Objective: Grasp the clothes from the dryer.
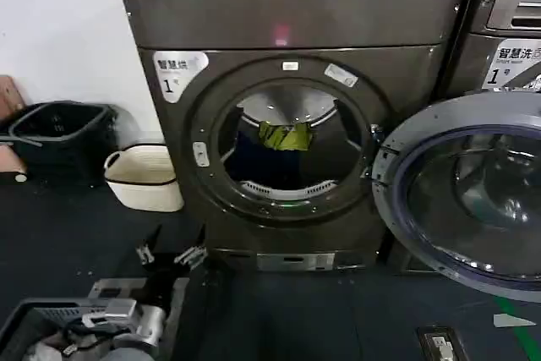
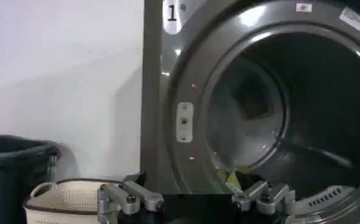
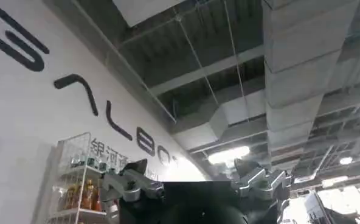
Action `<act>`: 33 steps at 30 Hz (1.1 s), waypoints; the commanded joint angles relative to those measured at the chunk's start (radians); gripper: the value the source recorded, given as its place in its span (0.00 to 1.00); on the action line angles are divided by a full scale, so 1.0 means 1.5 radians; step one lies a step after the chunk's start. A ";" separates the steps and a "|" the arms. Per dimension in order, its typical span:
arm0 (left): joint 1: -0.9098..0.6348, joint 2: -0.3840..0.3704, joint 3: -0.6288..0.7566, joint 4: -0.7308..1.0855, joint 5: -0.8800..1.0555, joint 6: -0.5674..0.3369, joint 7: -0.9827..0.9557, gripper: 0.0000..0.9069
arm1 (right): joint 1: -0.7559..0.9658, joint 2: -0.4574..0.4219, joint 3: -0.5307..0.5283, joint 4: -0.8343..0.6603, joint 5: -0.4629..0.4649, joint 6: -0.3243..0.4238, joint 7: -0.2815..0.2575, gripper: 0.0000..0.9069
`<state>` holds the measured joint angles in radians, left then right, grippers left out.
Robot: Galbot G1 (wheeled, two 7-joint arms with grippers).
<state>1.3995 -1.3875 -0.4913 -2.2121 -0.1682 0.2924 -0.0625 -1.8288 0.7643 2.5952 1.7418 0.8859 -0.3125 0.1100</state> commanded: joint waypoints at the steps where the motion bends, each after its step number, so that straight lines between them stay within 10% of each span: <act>1: 0.000 -0.002 0.007 -0.002 0.007 0.001 -0.005 1.00 | 0.001 0.001 0.000 0.001 0.002 0.003 -0.001 1.00; 33: -0.003 -0.002 -0.006 -0.007 -0.005 0.004 -0.005 1.00 | -0.006 0.006 0.009 0.008 0.019 0.005 -0.008 1.00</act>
<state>1.3968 -1.3881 -0.4983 -2.2228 -0.1735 0.2979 -0.0692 -1.8372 0.7731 2.6093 1.7535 0.9111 -0.3043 0.0980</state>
